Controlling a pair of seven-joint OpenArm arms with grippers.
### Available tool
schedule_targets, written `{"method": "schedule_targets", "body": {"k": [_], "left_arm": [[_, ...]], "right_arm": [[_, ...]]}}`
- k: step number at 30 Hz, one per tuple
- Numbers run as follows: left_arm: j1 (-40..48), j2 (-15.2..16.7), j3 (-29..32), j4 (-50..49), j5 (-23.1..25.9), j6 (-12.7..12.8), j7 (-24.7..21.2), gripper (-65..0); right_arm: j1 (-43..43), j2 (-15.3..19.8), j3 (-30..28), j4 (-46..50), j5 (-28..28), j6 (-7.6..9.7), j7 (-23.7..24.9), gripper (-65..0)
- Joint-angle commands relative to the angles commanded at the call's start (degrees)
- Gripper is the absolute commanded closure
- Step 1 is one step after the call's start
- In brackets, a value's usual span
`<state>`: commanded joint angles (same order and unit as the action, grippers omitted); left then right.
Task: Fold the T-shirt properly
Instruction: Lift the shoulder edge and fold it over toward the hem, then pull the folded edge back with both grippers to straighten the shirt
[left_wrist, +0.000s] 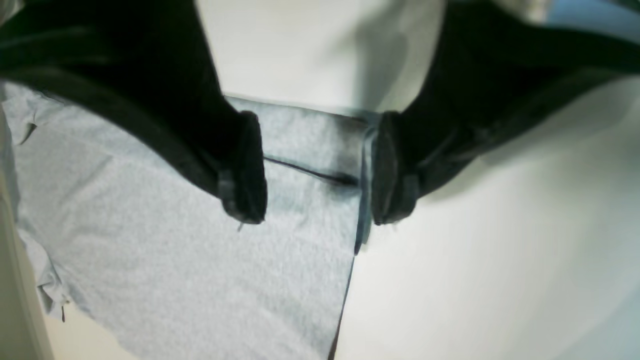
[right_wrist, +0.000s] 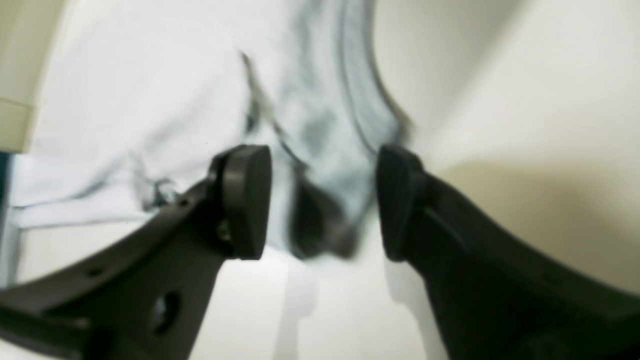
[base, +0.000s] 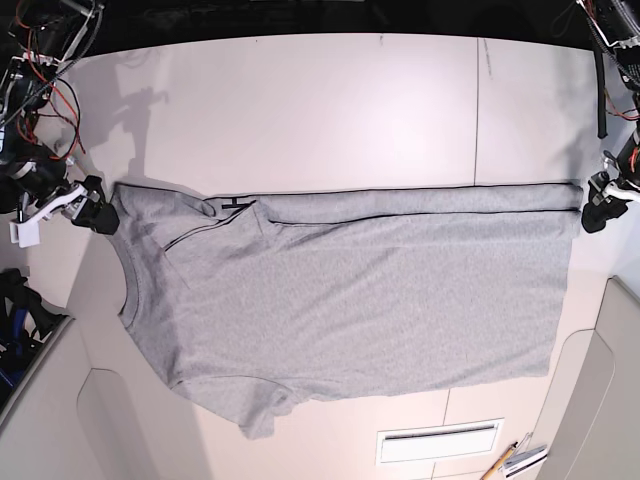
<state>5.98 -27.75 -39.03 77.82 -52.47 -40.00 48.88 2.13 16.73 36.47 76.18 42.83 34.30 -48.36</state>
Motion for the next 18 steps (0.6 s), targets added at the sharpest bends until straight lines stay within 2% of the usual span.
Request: {"method": "schedule_targets", "body": {"k": [3, 10, 18], "left_arm": [[0.9, 0.3, 0.0, 0.0, 0.0, 0.0, -0.2, -43.7], [2.3, 0.3, 0.6, -2.0, 1.3, 0.0, -1.0, -43.8], [1.5, 0.5, 0.9, -9.3, 1.3, 0.0, -2.9, -43.7]], "right_arm": [[-2.5, 0.0, 0.0, 0.0, -1.3, 0.00, 2.5, -44.2], [-2.6, -1.6, -2.6, -0.1, -0.4, 0.00, 2.5, -44.2], [-2.4, -6.6, -8.0, -0.1, -2.6, -0.02, 5.5, -44.1]]}}
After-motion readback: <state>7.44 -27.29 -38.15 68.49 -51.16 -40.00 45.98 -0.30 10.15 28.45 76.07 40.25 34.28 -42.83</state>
